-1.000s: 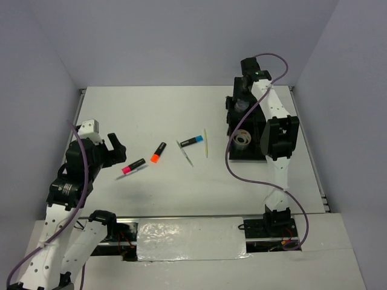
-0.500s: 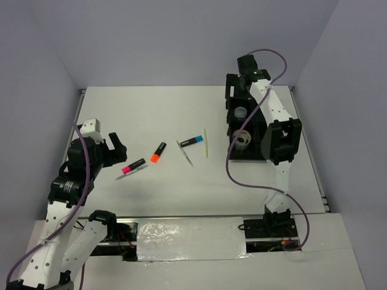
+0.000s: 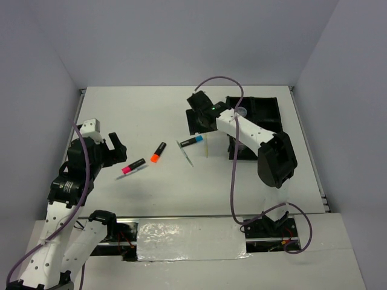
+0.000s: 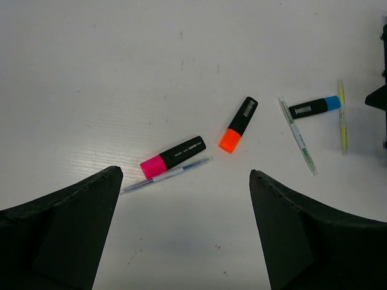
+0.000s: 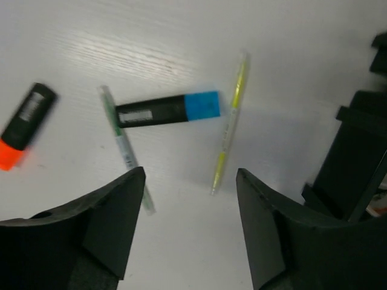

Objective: Sort the stationery into containers
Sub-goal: Pick up the pen from the center of the board.

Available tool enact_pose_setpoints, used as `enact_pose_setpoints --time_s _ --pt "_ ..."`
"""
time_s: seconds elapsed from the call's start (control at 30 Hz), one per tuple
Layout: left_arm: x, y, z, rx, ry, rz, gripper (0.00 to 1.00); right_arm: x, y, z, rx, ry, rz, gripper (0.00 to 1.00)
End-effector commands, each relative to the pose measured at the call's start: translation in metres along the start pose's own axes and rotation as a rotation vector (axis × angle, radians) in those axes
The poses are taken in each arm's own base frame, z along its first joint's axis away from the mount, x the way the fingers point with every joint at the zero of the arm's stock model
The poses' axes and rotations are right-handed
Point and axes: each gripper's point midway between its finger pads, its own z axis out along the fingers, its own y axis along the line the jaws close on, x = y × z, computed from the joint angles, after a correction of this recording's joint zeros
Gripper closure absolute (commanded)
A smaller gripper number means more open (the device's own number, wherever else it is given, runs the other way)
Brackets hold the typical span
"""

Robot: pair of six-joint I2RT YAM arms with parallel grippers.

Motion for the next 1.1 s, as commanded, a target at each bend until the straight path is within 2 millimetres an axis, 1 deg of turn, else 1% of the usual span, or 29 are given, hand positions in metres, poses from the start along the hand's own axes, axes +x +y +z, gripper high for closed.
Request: enact_pose_setpoints --time_s 0.0,0.03,0.07,0.27,0.33,0.4,0.43,0.53,0.6,0.63,0.67,0.73,0.77,0.8,0.83,0.9,1.07 --pt "-0.013 -0.007 -0.001 0.035 -0.05 0.018 0.01 0.002 -0.019 0.014 0.053 -0.014 0.104 0.33" --pt "-0.013 -0.007 -0.002 0.037 -0.051 0.019 0.01 0.012 -0.022 0.023 0.065 0.012 0.096 0.34" --pt "-0.013 -0.007 -0.002 0.037 -0.051 0.019 0.01 0.017 -0.024 0.027 0.078 0.028 0.091 0.35" --pt "-0.013 -0.009 -0.002 0.044 -0.05 0.021 0.01 0.042 -0.031 0.051 0.078 0.104 0.069 0.41" --pt "-0.013 -0.007 -0.001 0.037 -0.046 0.021 0.01 0.049 -0.033 0.061 0.073 0.133 0.059 0.45" --pt "-0.013 -0.007 -0.001 0.033 -0.044 0.019 0.01 0.052 -0.036 0.066 0.079 0.145 0.049 0.47" --pt "-0.013 -0.007 -0.002 0.032 -0.047 0.02 0.0 0.058 -0.038 0.071 0.085 0.161 0.046 0.48" --pt "-0.014 -0.007 -0.003 0.036 -0.054 0.019 0.01 0.063 -0.045 0.077 0.098 0.177 0.053 0.49" --pt "-0.014 -0.007 -0.003 0.033 -0.054 0.018 0.01 0.071 -0.049 0.082 0.097 0.196 0.056 0.5" --pt "-0.013 -0.005 -0.003 0.027 -0.051 0.016 0.01 0.071 -0.051 0.083 0.093 0.197 0.061 0.51" --pt "-0.014 -0.006 -0.002 0.027 -0.051 0.018 0.01 0.075 -0.054 0.085 0.086 0.211 0.065 0.54" --pt "-0.012 -0.006 -0.001 0.028 -0.044 0.019 0.01 0.078 -0.053 0.087 0.078 0.221 0.061 0.63" --pt "-0.013 -0.006 -0.001 0.027 -0.046 0.018 0.01 0.079 -0.054 0.087 0.079 0.225 0.057 0.72" --pt "-0.013 -0.006 -0.001 0.026 -0.044 0.019 0.01 0.081 -0.055 0.088 0.081 0.231 0.056 0.84" --pt "-0.013 -0.006 -0.001 0.026 -0.044 0.019 0.01 0.083 -0.055 0.089 0.081 0.236 0.055 0.83" --pt "-0.013 -0.006 -0.002 0.026 -0.048 0.018 0.01 0.086 -0.055 0.09 0.082 0.251 0.049 0.78" --pt "-0.013 -0.004 -0.002 0.021 -0.051 0.016 0.01 0.094 -0.062 0.093 0.082 0.275 0.053 0.79"
